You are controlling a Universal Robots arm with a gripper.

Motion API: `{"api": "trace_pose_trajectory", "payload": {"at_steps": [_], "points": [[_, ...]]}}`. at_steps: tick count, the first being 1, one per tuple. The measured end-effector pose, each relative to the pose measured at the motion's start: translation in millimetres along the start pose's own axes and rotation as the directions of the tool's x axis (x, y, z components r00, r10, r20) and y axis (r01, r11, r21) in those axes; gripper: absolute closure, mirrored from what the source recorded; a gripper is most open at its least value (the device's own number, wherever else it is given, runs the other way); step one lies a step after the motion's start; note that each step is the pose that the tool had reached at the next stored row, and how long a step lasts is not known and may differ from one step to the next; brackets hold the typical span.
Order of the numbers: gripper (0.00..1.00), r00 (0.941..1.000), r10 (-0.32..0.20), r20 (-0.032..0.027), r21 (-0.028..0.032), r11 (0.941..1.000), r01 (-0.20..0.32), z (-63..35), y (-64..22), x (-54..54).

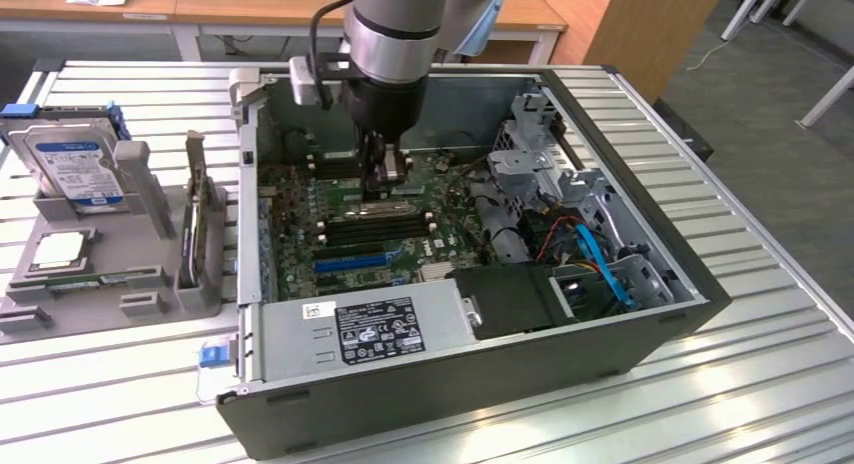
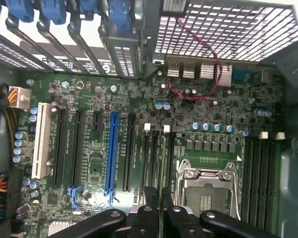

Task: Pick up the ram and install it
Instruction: 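Insert the ram into the slot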

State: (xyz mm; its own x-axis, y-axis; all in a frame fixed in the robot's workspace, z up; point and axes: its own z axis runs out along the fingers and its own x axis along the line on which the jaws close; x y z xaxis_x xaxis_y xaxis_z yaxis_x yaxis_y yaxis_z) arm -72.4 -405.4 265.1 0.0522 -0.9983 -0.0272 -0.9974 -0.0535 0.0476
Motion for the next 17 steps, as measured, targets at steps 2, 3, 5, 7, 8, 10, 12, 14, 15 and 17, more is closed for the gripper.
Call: {"api": "trace_pose_trajectory", "payload": {"at_steps": [2,3,5,7,8,10,12,14,15,17], "points": [[0.86,1.0000,0.000,0.0000,0.0000,1.0000,0.000,3.5,-0.2,1.1],[0.86,1.0000,0.000,-0.0001,0.0000,1.0000,0.000,5.3,-0.4,1.6],[0.86,1.0000,0.000,0.0000,0.0000,1.0000,0.000,8.9,-0.6,2.6],[0.86,1.0000,0.000,-0.0001,0.0000,1.0000,0.000,12.5,-0.7,3.9],[0.86,1.0000,0.000,0.0000,0.0000,1.0000,0.000,14.3,-0.8,4.7],[0.86,1.0000,0.000,-0.0001,0.0000,1.0000,0.000,17.9,-0.9,6.3],[0.86,1.0000,0.000,-0.0001,0.0000,1.0000,0.000,21.4,-0.9,8.2],[0.86,1.0000,0.000,0.0000,0.0001,1.0000,0.000,25.2,-1.0,10.0],[0.86,1.0000,0.000,0.0000,0.0000,1.0000,0.000,27.0,-1.1,10.8],[0.86,1.0000,0.000,0.0000,0.0001,1.0000,0.000,30.2,-1.1,11.3]]}}
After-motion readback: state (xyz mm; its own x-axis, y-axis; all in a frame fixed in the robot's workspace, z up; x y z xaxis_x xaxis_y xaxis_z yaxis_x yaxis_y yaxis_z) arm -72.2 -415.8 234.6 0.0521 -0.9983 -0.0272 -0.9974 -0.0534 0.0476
